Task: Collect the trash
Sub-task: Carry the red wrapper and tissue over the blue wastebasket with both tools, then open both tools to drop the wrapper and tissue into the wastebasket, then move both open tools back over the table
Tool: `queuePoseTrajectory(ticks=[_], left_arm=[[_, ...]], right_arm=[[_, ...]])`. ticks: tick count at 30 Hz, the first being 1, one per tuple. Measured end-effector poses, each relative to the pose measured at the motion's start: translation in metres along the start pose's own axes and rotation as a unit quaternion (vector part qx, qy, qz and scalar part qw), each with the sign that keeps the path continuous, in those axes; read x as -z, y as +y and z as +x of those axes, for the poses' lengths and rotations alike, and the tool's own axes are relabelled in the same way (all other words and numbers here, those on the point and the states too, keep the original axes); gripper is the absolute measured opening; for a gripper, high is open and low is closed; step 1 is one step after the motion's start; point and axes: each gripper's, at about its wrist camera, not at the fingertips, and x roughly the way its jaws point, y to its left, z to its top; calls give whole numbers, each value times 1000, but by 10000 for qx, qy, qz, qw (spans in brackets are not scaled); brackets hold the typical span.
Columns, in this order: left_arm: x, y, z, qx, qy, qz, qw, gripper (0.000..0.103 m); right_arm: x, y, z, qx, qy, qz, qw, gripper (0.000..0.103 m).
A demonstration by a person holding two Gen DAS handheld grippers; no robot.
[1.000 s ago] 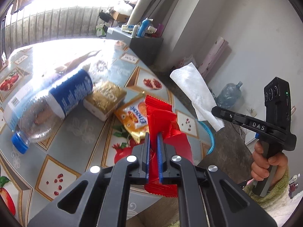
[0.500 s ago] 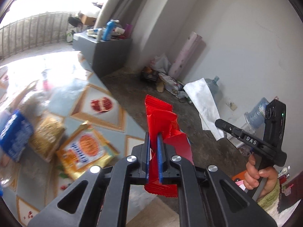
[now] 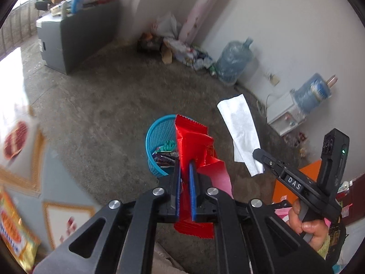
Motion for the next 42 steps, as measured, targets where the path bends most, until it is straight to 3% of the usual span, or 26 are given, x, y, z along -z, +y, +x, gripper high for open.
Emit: queuePoseTrajectory(ticks=[4,12,13,14,15,16,18,22,28,35,42], left_arm=[[-36,-17,65,-463,481,345,9972,6],[-75,-34,158,-579,908,429,9933,7],[-78,-36,168,-543,950,445,9930,8],[-79,-35,178,-484,1025,441,9926,17],[-80,-36,188,-502,1143,458,9911,25],[-81,-38,195,-611,1183,481,9899,38],[-82,-40,201,-750,1047,494,9904,42],[-80,-41,195,-636,1029,428,9917,43],[-86,-44,166,-600,703,578,9940,45],[-81,-36,98,-527,232,531,9969,52],[-49,-17,8,-492,-442,559,9962,54]], right_arm=[[-8,-22,35,41,307,318,9990,2],[-28,-71,110,102,895,1015,9908,7],[-30,-74,117,84,939,1053,9900,15],[-30,-79,122,58,999,1109,9888,23],[-30,-85,130,20,1057,1201,9871,39],[-31,-91,138,1,1104,1292,9854,43],[-29,-99,145,79,1118,1419,9835,43],[-23,-99,131,31,958,1614,9822,43],[-22,-85,109,55,669,1382,9881,47],[-30,-65,78,-119,329,1148,9928,54],[-28,-22,43,-240,150,698,9972,59]])
